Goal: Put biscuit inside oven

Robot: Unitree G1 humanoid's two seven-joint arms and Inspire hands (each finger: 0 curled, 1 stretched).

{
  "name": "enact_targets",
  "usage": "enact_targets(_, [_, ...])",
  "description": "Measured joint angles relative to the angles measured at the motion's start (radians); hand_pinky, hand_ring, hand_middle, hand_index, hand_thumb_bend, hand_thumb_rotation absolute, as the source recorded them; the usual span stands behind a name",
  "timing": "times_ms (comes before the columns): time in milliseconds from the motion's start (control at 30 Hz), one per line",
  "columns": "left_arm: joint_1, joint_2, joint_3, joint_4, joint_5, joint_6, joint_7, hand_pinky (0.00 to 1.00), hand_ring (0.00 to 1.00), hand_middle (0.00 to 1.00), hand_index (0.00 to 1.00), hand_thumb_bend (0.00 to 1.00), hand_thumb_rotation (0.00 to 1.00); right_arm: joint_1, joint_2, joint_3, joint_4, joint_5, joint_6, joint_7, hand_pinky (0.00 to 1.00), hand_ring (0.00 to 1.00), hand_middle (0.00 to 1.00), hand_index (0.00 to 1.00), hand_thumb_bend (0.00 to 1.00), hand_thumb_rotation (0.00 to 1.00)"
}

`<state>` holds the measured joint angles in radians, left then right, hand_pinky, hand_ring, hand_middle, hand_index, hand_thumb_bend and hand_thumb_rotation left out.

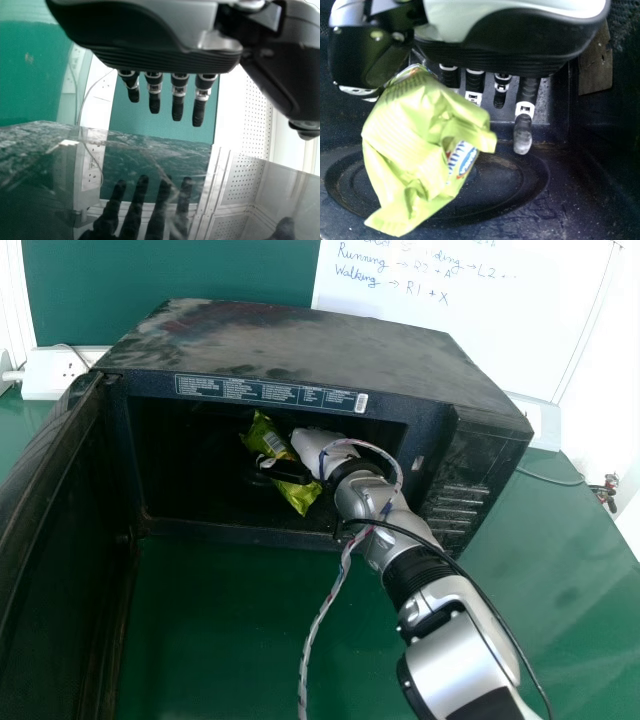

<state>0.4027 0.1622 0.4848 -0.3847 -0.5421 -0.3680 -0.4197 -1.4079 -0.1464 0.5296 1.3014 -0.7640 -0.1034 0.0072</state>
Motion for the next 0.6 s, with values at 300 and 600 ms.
enact_targets(300, [0.014, 0.002, 0.0, 0.001, -0.01, -0.008, -0.022, 0.73, 0.85, 0.92, 0.92, 0.77, 1.0, 0.0, 0.0, -0.001, 0.011, 0.014, -0.004, -0.013, 0.19, 0.44, 0.5, 0.42, 0.5, 0.0])
enact_targets(600, [0.025, 0.005, 0.0, -0.003, -0.028, 0.008, -0.038, 0.73, 0.85, 0.93, 0.93, 0.77, 1.0, 0.0, 0.003, -0.001, 0.021, 0.017, 0.002, -0.019, 0.2, 0.44, 0.52, 0.52, 0.5, 0.0])
